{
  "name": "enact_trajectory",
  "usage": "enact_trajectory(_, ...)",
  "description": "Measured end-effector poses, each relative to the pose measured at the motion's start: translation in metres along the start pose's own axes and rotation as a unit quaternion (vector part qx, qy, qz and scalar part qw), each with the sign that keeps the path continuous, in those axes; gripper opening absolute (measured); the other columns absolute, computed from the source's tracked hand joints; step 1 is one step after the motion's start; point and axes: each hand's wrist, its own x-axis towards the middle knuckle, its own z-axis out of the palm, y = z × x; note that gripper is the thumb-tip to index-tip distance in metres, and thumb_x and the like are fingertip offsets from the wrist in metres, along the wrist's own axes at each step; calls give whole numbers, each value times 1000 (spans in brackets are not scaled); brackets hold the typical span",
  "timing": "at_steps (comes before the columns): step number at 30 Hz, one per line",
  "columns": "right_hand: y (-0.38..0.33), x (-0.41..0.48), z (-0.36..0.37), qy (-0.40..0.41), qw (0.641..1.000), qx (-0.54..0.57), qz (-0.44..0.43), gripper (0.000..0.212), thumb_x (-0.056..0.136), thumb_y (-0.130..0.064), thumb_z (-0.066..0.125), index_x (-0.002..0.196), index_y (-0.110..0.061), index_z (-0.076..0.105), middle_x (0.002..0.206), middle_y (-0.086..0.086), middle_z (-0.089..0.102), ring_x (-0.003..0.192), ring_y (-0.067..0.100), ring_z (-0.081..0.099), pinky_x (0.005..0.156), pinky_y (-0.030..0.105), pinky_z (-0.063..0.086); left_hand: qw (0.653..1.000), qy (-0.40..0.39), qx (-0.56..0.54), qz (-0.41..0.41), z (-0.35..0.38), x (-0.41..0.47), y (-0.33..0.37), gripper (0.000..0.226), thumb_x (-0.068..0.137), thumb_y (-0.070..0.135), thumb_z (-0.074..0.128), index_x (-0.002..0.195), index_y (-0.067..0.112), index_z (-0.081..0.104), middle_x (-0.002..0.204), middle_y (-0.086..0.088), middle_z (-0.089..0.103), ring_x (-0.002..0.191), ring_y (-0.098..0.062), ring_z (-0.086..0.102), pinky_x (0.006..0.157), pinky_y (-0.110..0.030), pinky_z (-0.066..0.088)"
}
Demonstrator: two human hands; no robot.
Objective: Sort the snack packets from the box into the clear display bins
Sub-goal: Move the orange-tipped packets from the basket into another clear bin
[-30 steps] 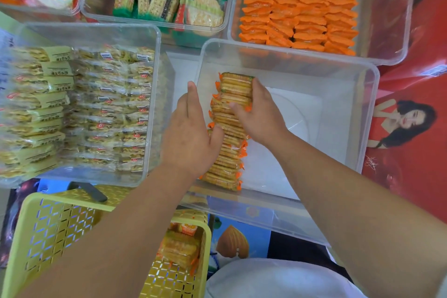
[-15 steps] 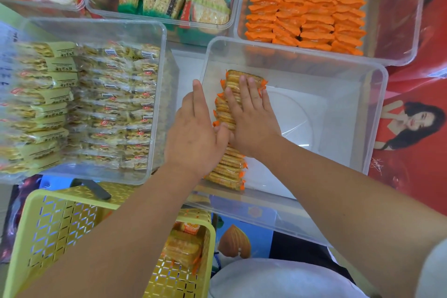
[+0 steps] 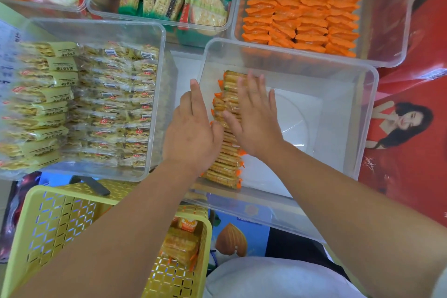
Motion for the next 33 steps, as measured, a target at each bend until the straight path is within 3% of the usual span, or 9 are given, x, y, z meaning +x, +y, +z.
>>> enact_trajectory(2,-6,-18,-1,62,970,203,118,75,106,-51,31,161,-15,-5,169,4,-12,155,18,-15,125,36,-6,1000,0,-6,3,0,0,-1,83,100,31,45,162,2,0,157,-18,32,132,-33,42,101,-46,44)
enact_trajectory(5,-23,-39,4,1,869,391,301,76,107,-47,36,160,-19,-11,169,-3,-14,155,12,-11,127,39,1,1000,-2,-14,3,-1,-1,-2,82,97,33,38,163,2,-1,158,-18,31,133,-33,41,103,-45,43)
enact_trajectory(9,-52,-61,11,-60,860,437,257,83,92,-23,69,157,-29,17,160,2,26,145,20,33,119,42,33,1000,2,-18,-1,-1,-1,-2,82,99,29,44,163,3,1,158,-17,33,132,-32,43,101,-45,44)
enact_trajectory(13,-55,-64,11,-152,877,403,214,116,83,-34,80,160,-32,-6,159,-16,8,139,9,32,110,27,38,1000,-1,-17,-6,-1,0,-2,83,99,29,46,163,5,0,157,-15,33,131,-31,44,98,-44,46)
enact_trajectory(19,-33,-75,-12,-93,839,469,260,46,97,-28,65,124,-56,43,110,-48,54,106,-17,55,76,5,46,999,-9,-34,-2,-2,-1,-3,80,100,27,44,163,4,-1,161,-17,28,135,-35,42,99,-47,46)
enact_trajectory(22,-30,-84,-19,-142,778,484,374,42,100,-48,56,138,-33,46,119,-19,60,99,4,62,81,24,52,999,-13,-50,0,-3,-1,-5,79,101,27,42,163,5,-1,163,-17,25,139,-35,40,103,-49,44)
enact_trajectory(26,-35,-87,-15,-256,692,540,405,35,100,-64,42,105,-36,63,84,-16,77,88,5,74,91,27,53,997,-12,-72,-5,-5,-1,-5,80,95,34,33,163,7,1,163,-16,28,138,-34,41,104,-50,43)
enact_trajectory(30,-35,-80,-17,-283,683,541,401,57,91,-74,46,133,-37,55,134,2,62,128,23,57,113,43,43,996,-12,-87,-7,-5,-1,-4,81,93,35,32,164,8,3,161,-15,31,136,-34,44,103,-50,43)
enact_trajectory(33,-26,-79,-24,-307,729,483,376,57,90,-73,50,127,-31,62,126,3,66,115,21,65,102,39,51,996,-12,-91,-5,-5,-1,-5,79,97,31,36,164,8,2,161,-15,31,135,-34,44,102,-50,44)
